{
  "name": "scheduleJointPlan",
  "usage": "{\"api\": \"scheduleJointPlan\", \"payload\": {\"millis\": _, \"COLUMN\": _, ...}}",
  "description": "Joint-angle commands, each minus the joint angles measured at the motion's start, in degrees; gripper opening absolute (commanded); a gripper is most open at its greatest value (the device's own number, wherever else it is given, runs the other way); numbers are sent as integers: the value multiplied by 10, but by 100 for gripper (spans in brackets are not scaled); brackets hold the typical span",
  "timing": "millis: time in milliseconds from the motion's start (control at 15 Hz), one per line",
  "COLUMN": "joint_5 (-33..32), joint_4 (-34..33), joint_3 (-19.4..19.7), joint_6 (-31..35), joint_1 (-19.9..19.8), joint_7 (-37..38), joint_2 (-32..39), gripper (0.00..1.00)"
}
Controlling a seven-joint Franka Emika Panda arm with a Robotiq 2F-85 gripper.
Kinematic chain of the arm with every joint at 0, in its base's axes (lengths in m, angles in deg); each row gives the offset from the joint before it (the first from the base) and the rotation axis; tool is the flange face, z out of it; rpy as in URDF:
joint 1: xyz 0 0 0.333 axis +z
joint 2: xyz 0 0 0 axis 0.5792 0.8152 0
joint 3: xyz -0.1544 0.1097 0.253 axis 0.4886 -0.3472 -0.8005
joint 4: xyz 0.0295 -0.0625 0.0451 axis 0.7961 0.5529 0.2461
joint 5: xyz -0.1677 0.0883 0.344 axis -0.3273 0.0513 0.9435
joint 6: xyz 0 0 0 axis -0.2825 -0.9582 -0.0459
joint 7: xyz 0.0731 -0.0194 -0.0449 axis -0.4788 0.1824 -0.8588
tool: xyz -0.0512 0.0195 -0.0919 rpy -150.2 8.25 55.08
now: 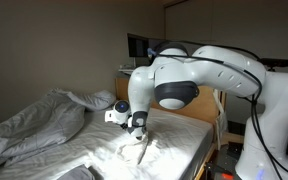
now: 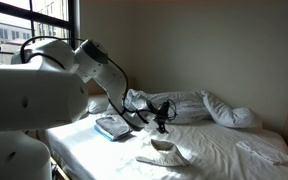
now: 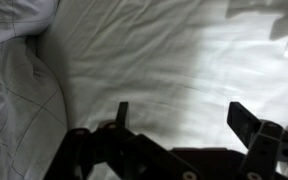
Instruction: Fold the left white towel in half
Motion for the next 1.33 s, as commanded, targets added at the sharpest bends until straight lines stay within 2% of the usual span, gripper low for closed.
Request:
{"api": "scheduleJointPlan", "payload": {"millis": 0, "joint_5": -93, "joint_4": 121, "joint_3": 0, "joint_6": 138, "joint_1": 6, "joint_7": 40, "joint_2": 93, "gripper": 100}}
{"api": "scheduleJointPlan", "payload": {"millis": 67, "joint_5": -126, "joint_4": 143, "joint_3": 7, "joint_6": 177, "joint_1": 8, "joint_7": 54, "joint_2": 108, "gripper": 100}}
{"api": "scheduleJointPlan", "payload": {"millis": 133, "joint_5": -179, "joint_4": 102, "joint_3": -7, "joint_6": 125, "joint_1": -7, "joint_7": 60, "joint_2": 145, "gripper": 100}}
{"api": "scheduleJointPlan", "payload": {"millis": 200, "joint_5": -162, "joint_4": 129, "joint_3": -25, "joint_6": 137, "joint_1": -15, "joint_7": 2, "joint_2": 175, "gripper": 100}}
{"api": "scheduleJointPlan", "payload": {"millis": 333, "joint_5": -208, "joint_4": 150, "joint_3": -31, "joint_6": 131, "joint_1": -15, "joint_7": -1, "joint_2": 223, "gripper": 100}}
{"api": "scheduleJointPlan", "payload": {"millis": 400, "joint_5": -273, "joint_4": 162, "joint_3": -15, "joint_6": 128, "joint_1": -5, "joint_7": 47, "joint_2": 238, "gripper": 100}}
{"api": "scheduleJointPlan", "payload": {"millis": 600, "joint_5": -361, "joint_4": 222, "joint_3": 5, "joint_6": 124, "joint_1": 9, "joint_7": 48, "joint_2": 283, "gripper": 100}}
{"api": "scheduleJointPlan", "payload": {"millis": 667, "joint_5": -366, "joint_4": 249, "joint_3": 6, "joint_6": 118, "joint_1": 9, "joint_7": 22, "joint_2": 296, "gripper": 100}}
{"api": "scheduleJointPlan", "payload": {"millis": 733, "joint_5": -408, "joint_4": 259, "joint_3": 20, "joint_6": 109, "joint_1": 17, "joint_7": 53, "joint_2": 298, "gripper": 100}}
{"api": "scheduleJointPlan", "payload": {"millis": 800, "joint_5": -407, "joint_4": 277, "joint_3": 12, "joint_6": 90, "joint_1": 13, "joint_7": 29, "joint_2": 312, "gripper": 100}}
{"api": "scheduleJointPlan", "payload": {"millis": 1267, "joint_5": -480, "joint_4": 349, "joint_3": 12, "joint_6": 31, "joint_1": 26, "joint_7": 28, "joint_2": 358, "gripper": 100}}
